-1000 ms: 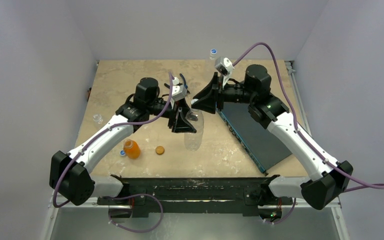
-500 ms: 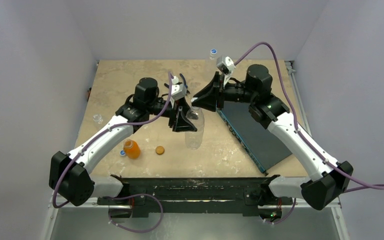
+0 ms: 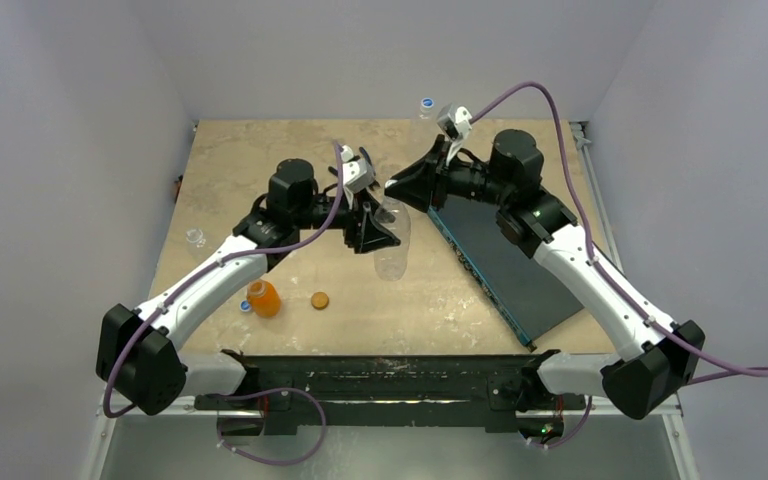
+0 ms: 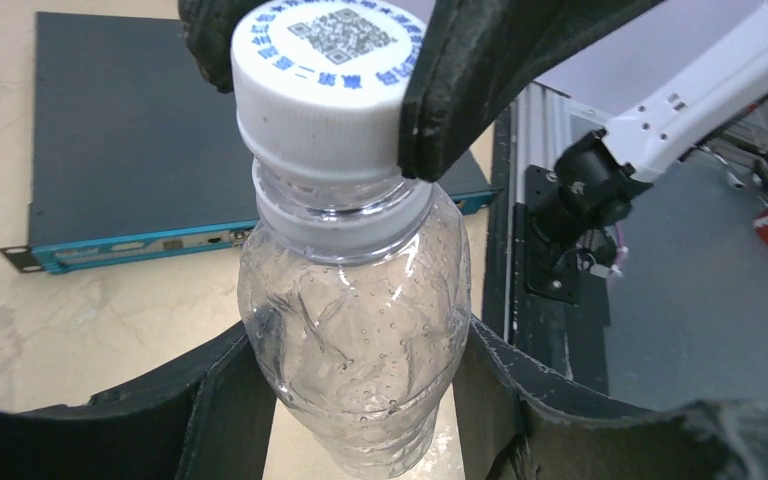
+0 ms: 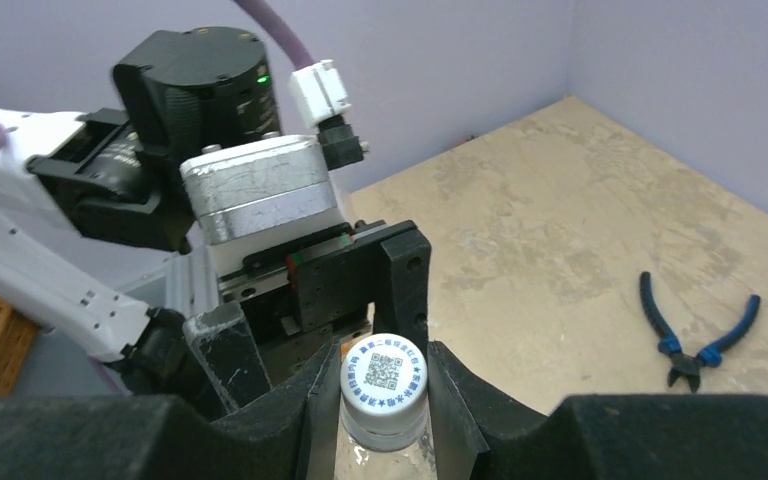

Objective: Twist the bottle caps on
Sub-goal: Screw the bottle cap onto the plastic bottle.

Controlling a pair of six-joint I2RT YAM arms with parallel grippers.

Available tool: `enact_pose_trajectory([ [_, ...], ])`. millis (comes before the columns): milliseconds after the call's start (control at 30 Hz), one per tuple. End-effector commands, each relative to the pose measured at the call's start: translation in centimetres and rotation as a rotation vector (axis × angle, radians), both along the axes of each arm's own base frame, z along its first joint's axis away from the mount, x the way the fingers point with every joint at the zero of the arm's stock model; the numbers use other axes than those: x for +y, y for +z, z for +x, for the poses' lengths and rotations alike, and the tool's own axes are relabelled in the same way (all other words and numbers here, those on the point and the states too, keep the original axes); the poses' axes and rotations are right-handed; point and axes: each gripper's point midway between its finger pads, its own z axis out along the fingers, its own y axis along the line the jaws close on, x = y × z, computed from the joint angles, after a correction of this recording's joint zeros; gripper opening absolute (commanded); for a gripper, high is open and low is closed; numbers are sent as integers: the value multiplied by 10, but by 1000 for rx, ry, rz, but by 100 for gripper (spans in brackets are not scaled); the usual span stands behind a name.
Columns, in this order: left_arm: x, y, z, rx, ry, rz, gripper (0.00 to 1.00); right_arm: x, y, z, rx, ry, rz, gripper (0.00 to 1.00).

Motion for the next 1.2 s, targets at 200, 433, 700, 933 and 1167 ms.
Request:
enact_pose_trajectory([
  [200, 2, 44, 74, -192, 310, -35, 0, 9, -46, 23, 176, -206, -166, 19],
  [433, 10, 47, 102, -246, 462, -5, 0, 9, -57, 43, 227, -384, -228, 17],
  [700, 15, 55, 126, -263, 571, -5, 0, -3, -71, 64, 267, -628, -283, 16],
  [933, 11, 49, 135, -229, 583, -1, 0, -8, -57, 70, 231, -747, -205, 17],
  [1167, 2, 31, 128, -200, 512, 34, 0, -6, -28, 67, 171, -720, -108, 23],
])
